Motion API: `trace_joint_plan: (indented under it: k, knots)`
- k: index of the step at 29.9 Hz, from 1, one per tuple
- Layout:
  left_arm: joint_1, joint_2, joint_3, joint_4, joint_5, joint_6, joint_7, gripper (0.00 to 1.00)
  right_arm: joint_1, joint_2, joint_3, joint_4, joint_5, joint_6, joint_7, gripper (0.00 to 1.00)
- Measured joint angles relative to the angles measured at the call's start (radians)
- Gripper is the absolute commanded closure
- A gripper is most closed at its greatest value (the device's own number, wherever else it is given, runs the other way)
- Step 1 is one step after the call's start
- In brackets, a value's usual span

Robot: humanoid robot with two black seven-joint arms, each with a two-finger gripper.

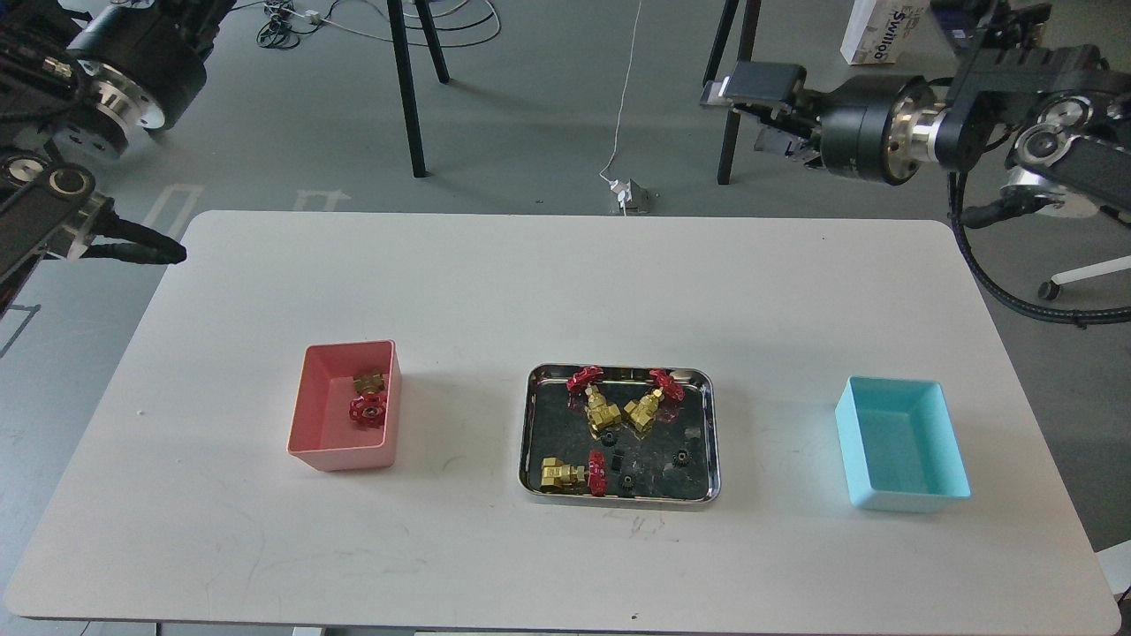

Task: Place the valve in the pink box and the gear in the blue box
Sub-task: 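Reach the right gripper over the tray toward a dark gear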

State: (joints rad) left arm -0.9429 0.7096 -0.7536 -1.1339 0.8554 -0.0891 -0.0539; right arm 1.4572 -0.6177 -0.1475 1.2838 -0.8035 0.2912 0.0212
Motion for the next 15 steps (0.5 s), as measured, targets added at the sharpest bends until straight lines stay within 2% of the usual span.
trace_joint_plan:
  k: [3, 7, 11, 15]
  knots:
    - [-0.080, 0.000, 0.000, 0.016, -0.100, -0.070, 0.036, 0.03, 0.056, 0.091, -0.180, 0.011, -0.087, 0.003, 0.054, 0.01]
    - [-0.162, -0.003, 0.006, 0.050, -0.143, -0.086, 0.043, 0.03, 0.092, 0.217, -0.375, 0.007, -0.191, 0.024, 0.118, 0.01]
    - [-0.215, -0.002, 0.008, 0.079, -0.145, -0.086, 0.043, 0.03, 0.099, 0.352, -0.513, -0.018, -0.257, 0.052, 0.146, 0.01]
    - [-0.250, 0.004, 0.009, 0.115, -0.144, -0.087, 0.043, 0.03, 0.099, 0.448, -0.610, -0.078, -0.275, 0.077, 0.153, 0.01]
